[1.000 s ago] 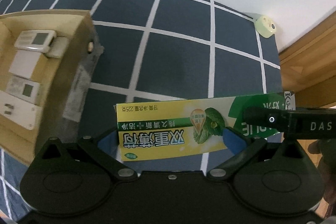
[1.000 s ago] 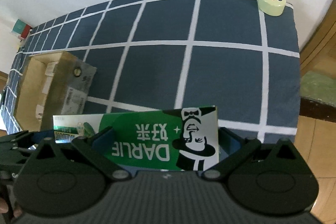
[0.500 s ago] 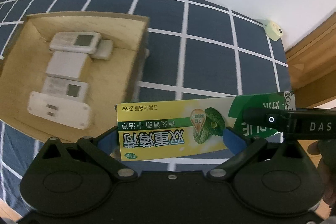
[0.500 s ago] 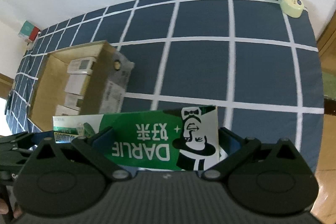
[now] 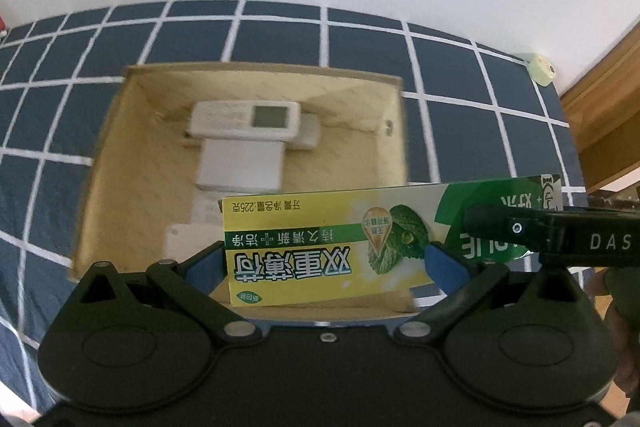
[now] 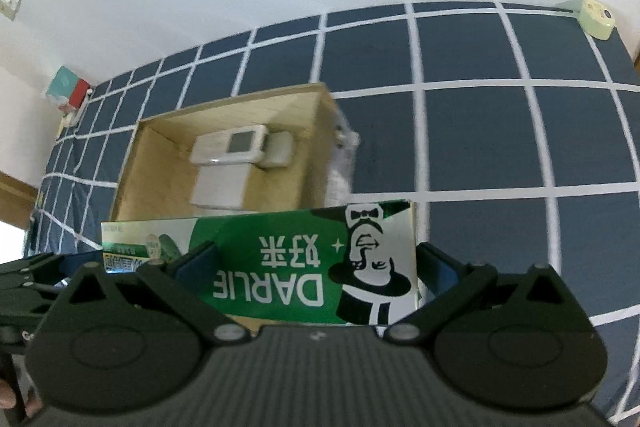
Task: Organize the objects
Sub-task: 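Lift the toothpaste box with both grippers and carry it over the box, then lower the toothpaste box with both grippers into the box beside the handsets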
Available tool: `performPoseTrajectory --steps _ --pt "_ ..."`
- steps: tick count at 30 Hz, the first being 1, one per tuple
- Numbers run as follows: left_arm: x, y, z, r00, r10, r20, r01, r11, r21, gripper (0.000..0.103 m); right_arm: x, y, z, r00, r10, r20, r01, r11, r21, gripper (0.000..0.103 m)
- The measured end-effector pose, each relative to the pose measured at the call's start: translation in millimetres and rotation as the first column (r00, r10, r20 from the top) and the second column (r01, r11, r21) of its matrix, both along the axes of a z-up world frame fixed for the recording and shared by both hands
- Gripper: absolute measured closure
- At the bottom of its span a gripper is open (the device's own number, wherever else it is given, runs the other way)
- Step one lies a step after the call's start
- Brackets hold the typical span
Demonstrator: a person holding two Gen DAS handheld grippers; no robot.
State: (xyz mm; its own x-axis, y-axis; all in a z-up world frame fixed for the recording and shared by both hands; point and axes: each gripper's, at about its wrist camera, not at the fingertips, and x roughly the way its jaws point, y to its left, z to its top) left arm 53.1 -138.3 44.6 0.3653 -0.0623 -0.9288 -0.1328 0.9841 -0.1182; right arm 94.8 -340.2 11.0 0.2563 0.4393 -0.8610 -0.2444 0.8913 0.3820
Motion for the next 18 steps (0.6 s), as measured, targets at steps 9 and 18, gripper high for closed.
performPoseTrajectory --steps 9,18 --pt "-7.8 68.1 9.6 1.000 0.006 0.022 -0.005 1.000 -0.006 0.000 -10.2 69.9 12.4 1.000 -0.007 0.023 0.007 1.000 0.000 0.000" --pt "9.9 117.0 4.4 1.000 0.002 0.016 -0.001 1.000 -0.019 0.000 5.1 117.3 11.8 1.000 -0.011 0.022 0.011 1.000 -0.011 0.000"
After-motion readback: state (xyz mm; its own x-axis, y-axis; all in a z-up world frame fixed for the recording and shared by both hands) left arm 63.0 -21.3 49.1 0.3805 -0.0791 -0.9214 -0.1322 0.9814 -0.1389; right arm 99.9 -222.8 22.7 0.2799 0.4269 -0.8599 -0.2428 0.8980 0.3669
